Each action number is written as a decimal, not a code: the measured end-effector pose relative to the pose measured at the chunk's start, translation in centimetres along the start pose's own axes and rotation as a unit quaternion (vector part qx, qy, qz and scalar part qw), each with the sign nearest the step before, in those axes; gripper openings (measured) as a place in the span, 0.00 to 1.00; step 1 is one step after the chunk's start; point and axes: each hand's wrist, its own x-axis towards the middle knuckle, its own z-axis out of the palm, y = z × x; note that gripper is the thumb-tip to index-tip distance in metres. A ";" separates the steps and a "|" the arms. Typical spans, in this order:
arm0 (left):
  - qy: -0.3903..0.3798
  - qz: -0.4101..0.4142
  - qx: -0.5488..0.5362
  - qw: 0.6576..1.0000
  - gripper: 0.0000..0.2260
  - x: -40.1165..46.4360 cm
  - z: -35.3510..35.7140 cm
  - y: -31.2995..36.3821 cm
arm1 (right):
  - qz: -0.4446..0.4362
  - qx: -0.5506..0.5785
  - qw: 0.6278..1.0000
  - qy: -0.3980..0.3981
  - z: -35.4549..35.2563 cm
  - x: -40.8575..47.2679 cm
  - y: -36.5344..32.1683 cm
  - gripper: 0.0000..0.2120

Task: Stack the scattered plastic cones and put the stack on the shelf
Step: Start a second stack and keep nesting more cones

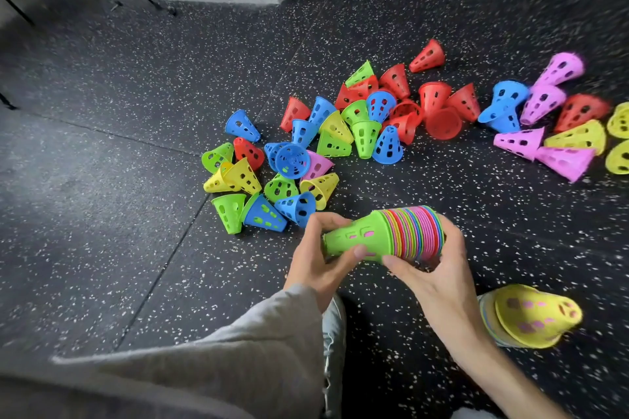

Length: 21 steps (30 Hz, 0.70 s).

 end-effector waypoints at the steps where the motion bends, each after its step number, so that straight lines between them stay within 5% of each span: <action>1: -0.022 0.006 -0.011 1.000 0.17 0.2 -0.1 0.6 | -0.008 -0.011 1.000 0.014 -0.5 0.4 -0.8 0.39; 7: -0.103 0.062 0.030 0.992 0.08 4.8 -1.7 4.3 | -0.060 -0.080 0.993 0.056 -3.3 3.0 -4.1 0.40; 12: -0.107 0.091 0.182 0.973 0.09 12.8 -2.0 4.2 | -0.069 -0.099 0.990 0.077 -6.0 5.3 -6.0 0.39; 21: -0.215 0.146 0.408 0.875 0.31 24.4 3.4 -0.1 | -0.024 -0.165 0.981 0.102 -8.9 11.0 -5.3 0.42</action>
